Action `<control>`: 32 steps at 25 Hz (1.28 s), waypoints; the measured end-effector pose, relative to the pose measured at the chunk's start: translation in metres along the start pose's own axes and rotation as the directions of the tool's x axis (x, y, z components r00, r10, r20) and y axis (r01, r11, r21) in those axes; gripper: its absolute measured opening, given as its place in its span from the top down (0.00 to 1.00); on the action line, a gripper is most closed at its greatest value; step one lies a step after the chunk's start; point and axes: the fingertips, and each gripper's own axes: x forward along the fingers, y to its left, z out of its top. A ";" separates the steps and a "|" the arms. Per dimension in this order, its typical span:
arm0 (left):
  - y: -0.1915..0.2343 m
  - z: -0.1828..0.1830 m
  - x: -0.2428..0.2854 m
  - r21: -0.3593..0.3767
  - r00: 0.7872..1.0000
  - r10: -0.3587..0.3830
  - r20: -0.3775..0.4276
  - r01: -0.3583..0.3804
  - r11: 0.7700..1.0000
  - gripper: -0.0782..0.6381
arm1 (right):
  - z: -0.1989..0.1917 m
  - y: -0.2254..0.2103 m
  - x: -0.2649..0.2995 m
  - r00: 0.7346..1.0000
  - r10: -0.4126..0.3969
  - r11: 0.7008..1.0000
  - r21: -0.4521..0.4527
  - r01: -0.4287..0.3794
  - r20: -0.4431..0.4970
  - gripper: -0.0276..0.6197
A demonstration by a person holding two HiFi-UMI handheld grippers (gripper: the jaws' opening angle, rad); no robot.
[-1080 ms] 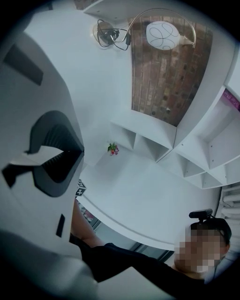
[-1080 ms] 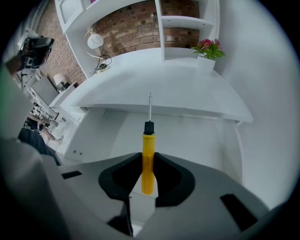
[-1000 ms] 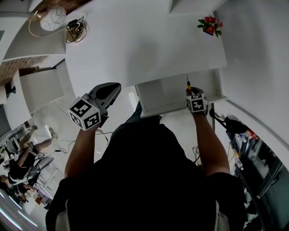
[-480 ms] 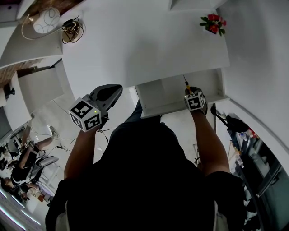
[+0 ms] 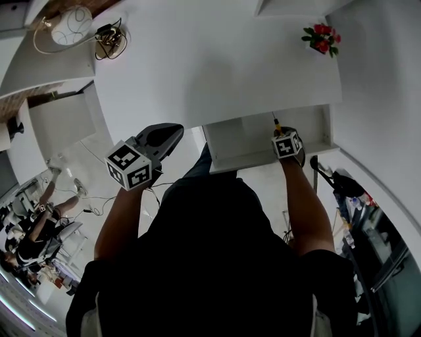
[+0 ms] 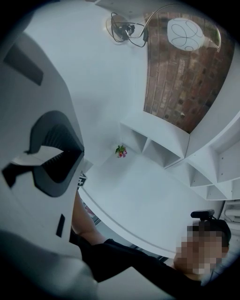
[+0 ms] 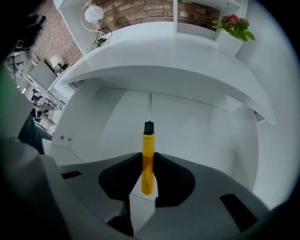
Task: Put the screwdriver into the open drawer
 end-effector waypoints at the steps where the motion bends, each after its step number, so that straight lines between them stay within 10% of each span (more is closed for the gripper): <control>1: 0.001 -0.001 0.000 -0.004 1.000 0.003 0.000 -0.003 1.000 0.87 | 0.000 0.000 0.002 1.000 0.001 1.000 0.001 -0.001 -0.003 0.82; 32: 0.006 -0.009 0.023 -0.031 0.999 -0.017 -0.046 0.016 0.999 0.87 | 0.022 -0.012 0.043 1.000 0.019 1.000 0.002 -0.019 -0.013 0.82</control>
